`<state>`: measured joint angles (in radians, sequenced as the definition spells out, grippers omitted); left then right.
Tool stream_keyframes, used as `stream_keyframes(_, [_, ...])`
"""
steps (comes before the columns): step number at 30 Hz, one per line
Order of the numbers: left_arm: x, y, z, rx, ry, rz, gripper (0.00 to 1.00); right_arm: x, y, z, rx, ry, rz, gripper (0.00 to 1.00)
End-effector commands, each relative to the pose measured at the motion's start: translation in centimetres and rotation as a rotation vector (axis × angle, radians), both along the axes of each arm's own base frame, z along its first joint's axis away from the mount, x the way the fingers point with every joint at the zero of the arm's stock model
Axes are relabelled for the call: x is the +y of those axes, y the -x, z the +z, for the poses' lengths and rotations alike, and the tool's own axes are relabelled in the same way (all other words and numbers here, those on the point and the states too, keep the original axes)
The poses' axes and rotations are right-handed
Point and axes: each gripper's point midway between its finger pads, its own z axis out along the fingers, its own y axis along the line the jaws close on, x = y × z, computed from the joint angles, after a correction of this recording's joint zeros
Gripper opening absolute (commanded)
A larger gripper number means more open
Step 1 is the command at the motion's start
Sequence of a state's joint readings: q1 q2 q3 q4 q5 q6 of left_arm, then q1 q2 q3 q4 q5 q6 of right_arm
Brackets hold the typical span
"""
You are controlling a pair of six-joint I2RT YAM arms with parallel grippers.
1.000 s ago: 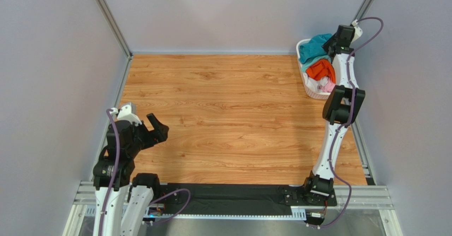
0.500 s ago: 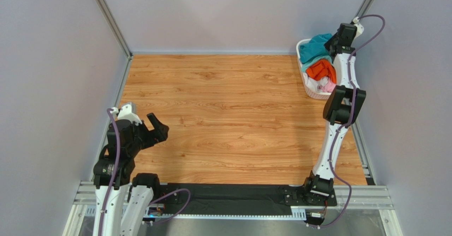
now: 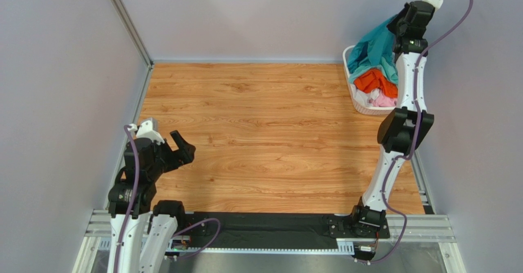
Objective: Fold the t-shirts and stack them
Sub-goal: Grab the tshirt from the pile, then move the tshirt to the center of the board
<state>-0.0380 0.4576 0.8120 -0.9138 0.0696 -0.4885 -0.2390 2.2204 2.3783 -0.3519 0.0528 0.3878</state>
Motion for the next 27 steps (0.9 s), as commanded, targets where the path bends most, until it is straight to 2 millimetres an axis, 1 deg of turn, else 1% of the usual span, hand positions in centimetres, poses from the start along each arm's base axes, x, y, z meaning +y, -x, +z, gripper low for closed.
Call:
stream_keyframes(1, [0.1,-0.3,0.1,-0.002,0.002,0.012,1.00,2.1,2.1,9.4,-0.191,0.066,0.054,0.00])
stream_keyframes(2, [0.2,-0.2,0.1,-0.002,0.000,0.014,1.00,2.9,2.7,11.0,-0.219,0.072,0.064,0.00])
stream_keyframes(3, [0.2,-0.2,0.1,-0.001,0.001,0.013,1.00,4.1,3.0,11.9,-0.239,0.079,0.111,0.00])
stream_keyframes(4, [0.2,-0.2,0.1,0.001,0.000,0.014,1.00,4.8,3.3,12.7,-0.253,0.084,0.126,0.00])
stream_keyframes(5, [0.2,-0.2,0.1,0.003,-0.001,0.018,1.00,6.3,3.7,13.9,-0.275,0.097,0.160,0.00])
stream_keyframes(6, [0.3,-0.2,0.2,0.002,-0.001,0.019,1.00,7.2,4.8,15.8,-0.305,0.111,0.171,0.00])
stream_keyframes(7, [0.3,-0.3,0.2,0.002,-0.003,0.022,1.00,8.0,5.4,16.9,-0.326,0.116,0.184,0.00])
stream_keyframes(8, [0.4,-0.3,0.3,0.004,-0.007,0.025,1.00,9.4,6.0,17.8,-0.345,0.111,0.201,0.00])
stream_keyframes(9, [0.4,-0.3,0.4,0.002,-0.008,0.027,1.00,10.3,7.3,19.6,-0.375,0.107,0.208,0.00])
stream_keyframes(10, [0.5,-0.4,0.4,0.005,-0.008,0.033,1.00,11.0,8.0,20.5,-0.394,0.096,0.212,0.00])
stream_keyframes(11, [0.8,-0.4,0.5,0.011,-0.014,0.053,1.00,12.8,8.5,21.1,-0.409,0.084,0.243,0.00])
stream_keyframes(12, [0.9,-0.4,0.5,0.015,-0.007,0.067,1.00,14.0,9.9,22.9,-0.446,0.088,0.265,0.00])
stream_keyframes(13, [0.9,-0.4,0.5,0.019,-0.002,0.068,1.00,15.2,10.6,23.7,-0.461,0.094,0.288,0.00])
stream_keyframes(14, [0.8,-0.4,0.7,0.016,0.001,0.068,1.00,16.8,11.5,24.6,-0.480,0.096,0.322,0.00])
stream_keyframes(15, [0.8,-0.4,0.7,0.017,0.011,0.073,1.00,19.0,12.4,25.5,-0.501,0.101,0.363,0.00])
stream_keyframes(16, [0.8,-0.5,0.8,0.014,0.014,0.078,1.00,20.3,14.1,27.0,-0.535,0.100,0.393,0.00])
stream_keyframes(17, [0.9,-0.5,1.0,0.008,0.016,0.088,1.00,22.9,15.3,27.8,-0.557,0.091,0.457,0.00])
stream_keyframes(18, [0.9,-0.5,1.1,0.007,0.021,0.095,1.00,24.1,16.0,28.2,-0.577,0.086,0.488,0.00])
stream_keyframes(19, [0.9,-0.5,1.4,-0.001,0.036,0.102,1.00,26.4,18.2,29.6,-0.615,0.074,0.544,0.00])
stream_keyframes(20, [0.8,-0.5,1.5,-0.008,0.045,0.103,1.00,27.5,18.8,29.7,-0.621,0.055,0.566,0.00])
stream_keyframes(21, [0.7,-0.5,1.8,-0.018,0.055,0.105,1.00,28.8,20.0,30.7,-0.663,0.036,0.599,0.00])
stream_keyframes(22, [0.5,-0.5,2.0,-0.023,0.068,0.105,1.00,30.1,20.6,30.6,-0.663,0.027,0.640,0.00])
stream_keyframes(23, [0.5,-0.5,2.5,-0.038,0.082,0.110,1.00,32.5,22.1,31.0,-0.675,0.003,0.708,0.00])
stream_keyframes(24, [0.5,-0.5,2.7,-0.043,0.086,0.114,1.00,33.6,23.0,31.3,-0.682,-0.017,0.745,0.00])
stream_keyframes(25, [0.6,-0.4,3.5,-0.064,0.086,0.119,1.00,35.3,24.4,31.9,-0.700,-0.044,0.798,0.00])
stream_keyframes(26, [0.6,-0.3,3.8,-0.072,0.087,0.121,1.00,36.2,25.2,32.2,-0.705,-0.059,0.831,0.00])
stream_keyframes(27, [0.6,-0.2,4.8,-0.098,0.089,0.121,1.00,37.4,26.4,32.6,-0.713,-0.084,0.869,0.00])
